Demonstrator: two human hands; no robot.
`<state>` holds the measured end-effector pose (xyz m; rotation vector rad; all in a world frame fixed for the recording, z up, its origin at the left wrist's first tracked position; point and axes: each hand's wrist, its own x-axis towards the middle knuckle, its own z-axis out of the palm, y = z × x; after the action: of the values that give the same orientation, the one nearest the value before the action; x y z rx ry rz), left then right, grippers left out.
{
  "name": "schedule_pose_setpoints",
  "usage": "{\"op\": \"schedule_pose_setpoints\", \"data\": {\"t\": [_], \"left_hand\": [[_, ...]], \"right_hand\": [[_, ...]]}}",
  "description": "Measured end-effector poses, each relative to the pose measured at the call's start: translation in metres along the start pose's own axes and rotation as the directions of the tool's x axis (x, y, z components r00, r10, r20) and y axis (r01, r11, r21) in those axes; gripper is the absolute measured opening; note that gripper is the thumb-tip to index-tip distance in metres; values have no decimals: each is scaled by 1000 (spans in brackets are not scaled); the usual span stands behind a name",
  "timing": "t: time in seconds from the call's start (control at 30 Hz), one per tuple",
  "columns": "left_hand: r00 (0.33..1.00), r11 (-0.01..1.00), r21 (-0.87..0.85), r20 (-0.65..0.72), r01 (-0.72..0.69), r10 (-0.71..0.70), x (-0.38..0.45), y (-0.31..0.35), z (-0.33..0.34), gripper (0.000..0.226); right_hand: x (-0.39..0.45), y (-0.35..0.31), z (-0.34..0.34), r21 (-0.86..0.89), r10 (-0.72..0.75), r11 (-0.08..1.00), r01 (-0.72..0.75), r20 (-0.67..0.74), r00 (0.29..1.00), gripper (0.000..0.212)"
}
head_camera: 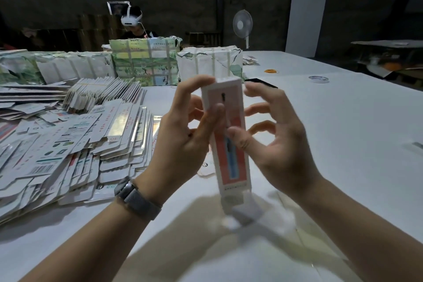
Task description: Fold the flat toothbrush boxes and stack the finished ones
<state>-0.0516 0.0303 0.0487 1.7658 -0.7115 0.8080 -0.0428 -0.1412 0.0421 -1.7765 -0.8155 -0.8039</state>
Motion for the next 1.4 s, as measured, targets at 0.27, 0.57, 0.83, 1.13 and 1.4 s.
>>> {"op": "schedule_pose_setpoints", "data": {"t": [0.27,0.57,0.83,1.13,1.4], "left_hand": [[952,865,-409,37,291,-303,-4,-1,8,33],[893,897,-42,120,441,-433,-27,-51,8,16],[948,906,365,145,214,-282,-54,-95,27,40],[944,865,432,81,255,-319,-60,-115,39,52],[955,893,390,98,222,-280,-59,-111,31,69]], "right_hand": [[-2,10,2,-275,28,961,-6,77,997,78],[18,15,-64,-527,327,817,-232,93,941,68],[-27,58,-236,-893,650,244,-379,-140,747,49],[-48,108,-353,-944,697,-97,-315,-290,656,27],[-42,129,-329,-930,595,-103,-353,-342,728,41]]}}
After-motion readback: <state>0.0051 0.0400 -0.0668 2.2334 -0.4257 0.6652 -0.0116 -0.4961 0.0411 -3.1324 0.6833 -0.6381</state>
